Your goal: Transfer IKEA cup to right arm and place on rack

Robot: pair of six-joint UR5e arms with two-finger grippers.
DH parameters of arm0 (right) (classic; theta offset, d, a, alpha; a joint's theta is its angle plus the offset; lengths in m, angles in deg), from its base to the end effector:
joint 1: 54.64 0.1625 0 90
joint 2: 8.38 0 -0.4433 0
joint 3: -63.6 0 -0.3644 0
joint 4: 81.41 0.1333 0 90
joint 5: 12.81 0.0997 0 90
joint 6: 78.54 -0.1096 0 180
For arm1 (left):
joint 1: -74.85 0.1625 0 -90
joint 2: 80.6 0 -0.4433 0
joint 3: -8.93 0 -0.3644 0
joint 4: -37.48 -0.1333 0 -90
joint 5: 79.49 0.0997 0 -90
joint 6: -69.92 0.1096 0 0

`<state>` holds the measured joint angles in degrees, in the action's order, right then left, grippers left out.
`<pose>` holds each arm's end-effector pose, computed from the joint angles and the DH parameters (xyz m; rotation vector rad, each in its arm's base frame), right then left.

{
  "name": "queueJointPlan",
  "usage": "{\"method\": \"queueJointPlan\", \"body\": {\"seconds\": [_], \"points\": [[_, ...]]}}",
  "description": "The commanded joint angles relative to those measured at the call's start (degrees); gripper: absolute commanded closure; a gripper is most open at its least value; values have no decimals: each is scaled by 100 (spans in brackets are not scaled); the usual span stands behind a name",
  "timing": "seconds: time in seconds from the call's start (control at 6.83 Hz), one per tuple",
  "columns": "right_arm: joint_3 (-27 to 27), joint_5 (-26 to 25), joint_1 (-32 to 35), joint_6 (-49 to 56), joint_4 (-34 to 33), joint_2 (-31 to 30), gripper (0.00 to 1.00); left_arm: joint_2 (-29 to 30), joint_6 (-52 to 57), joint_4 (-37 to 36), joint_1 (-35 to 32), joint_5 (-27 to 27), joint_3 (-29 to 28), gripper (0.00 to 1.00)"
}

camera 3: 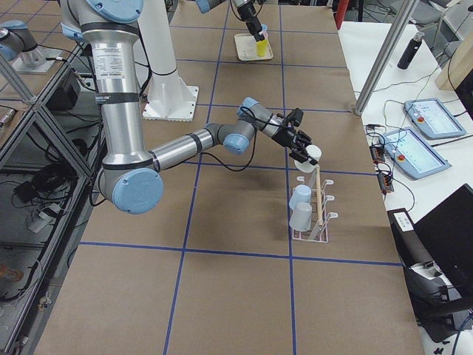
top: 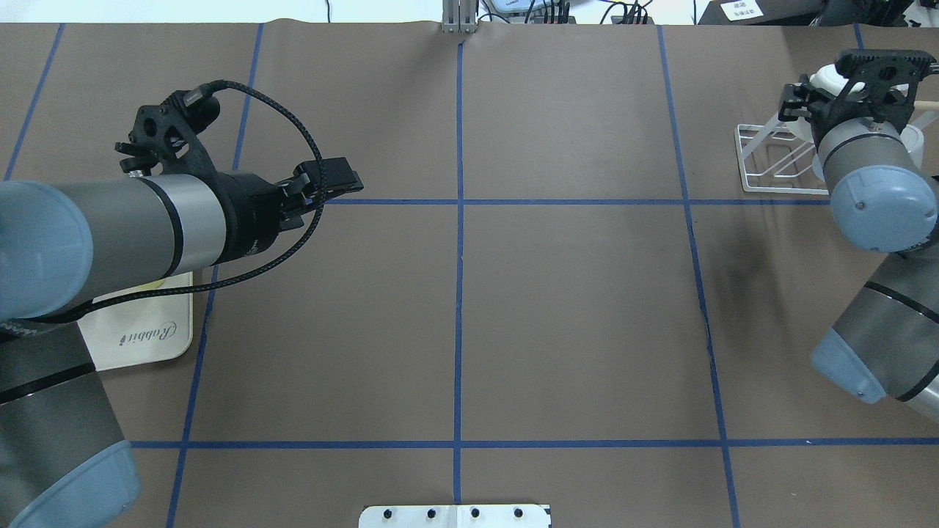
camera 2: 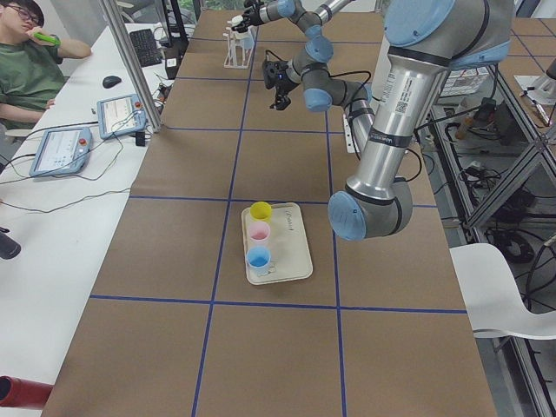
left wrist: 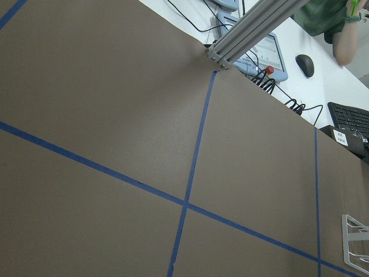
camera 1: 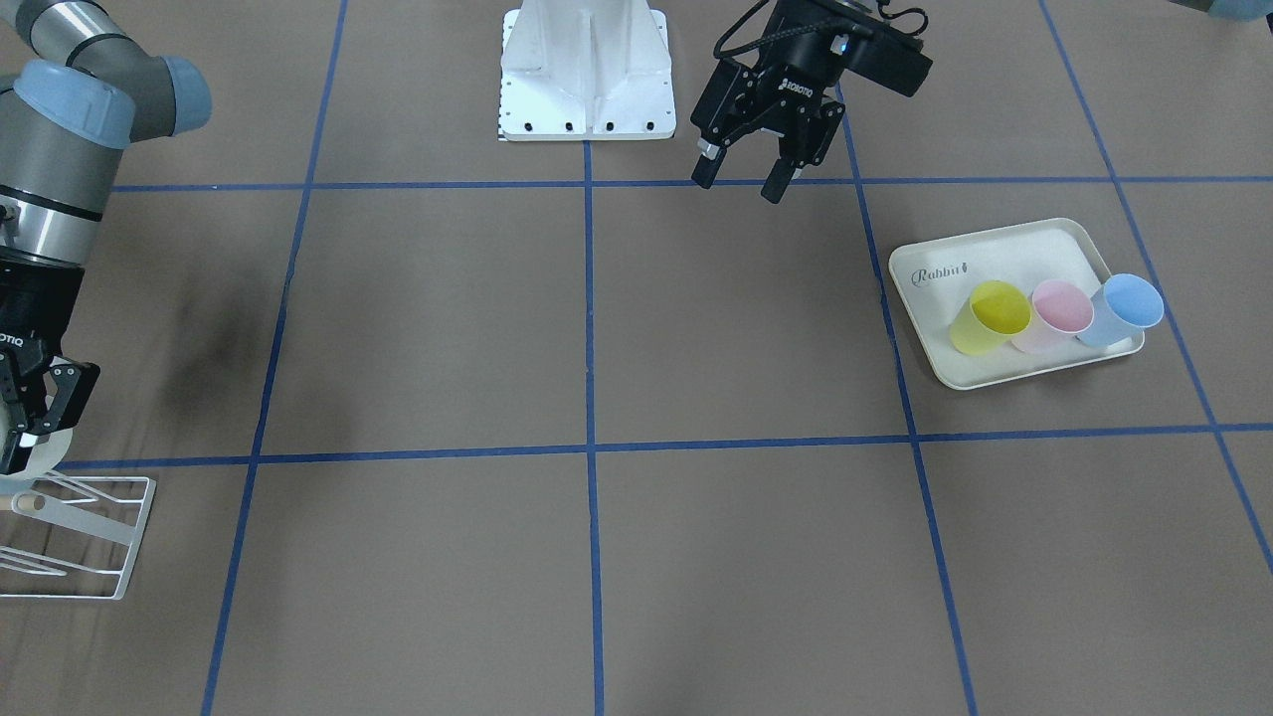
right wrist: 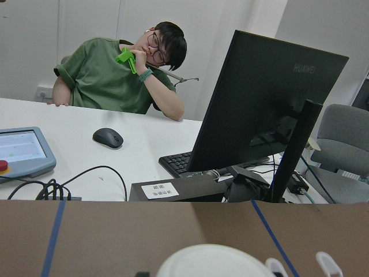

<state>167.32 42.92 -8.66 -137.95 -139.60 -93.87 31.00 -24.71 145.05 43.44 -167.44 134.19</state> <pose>-0.2172 -0.5054 0.4722 0.9719 -0.3208 0.5059 0.3507 -0.3749 0.2029 0.3358 1.2765 -0.5600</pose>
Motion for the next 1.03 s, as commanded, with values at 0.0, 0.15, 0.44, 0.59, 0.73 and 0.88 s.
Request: {"method": "queueJointPlan", "body": {"seconds": [0.0, 0.15, 0.44, 0.59, 0.73, 0.88], "points": [[113, -1, -1, 26, -8, -178, 100, -33, -3, 1, 4, -20, -10, 0], [70, -1, -10, 26, 0, -214, 100, -33, -3, 10, 4, -20, -10, 0], [-27, -1, -27, 35, -8, -179, 100, -33, -21, 10, 4, -20, -19, 0], [-105, 16, -36, 35, -8, -170, 100, -33, -21, 18, 4, -20, -28, 0], [-193, 17, -45, 35, -8, -153, 100, -42, -21, 18, 4, -20, -37, 0], [-203, 17, -62, 35, -8, -152, 100, -42, -30, 27, 4, -20, -37, 0]]}}
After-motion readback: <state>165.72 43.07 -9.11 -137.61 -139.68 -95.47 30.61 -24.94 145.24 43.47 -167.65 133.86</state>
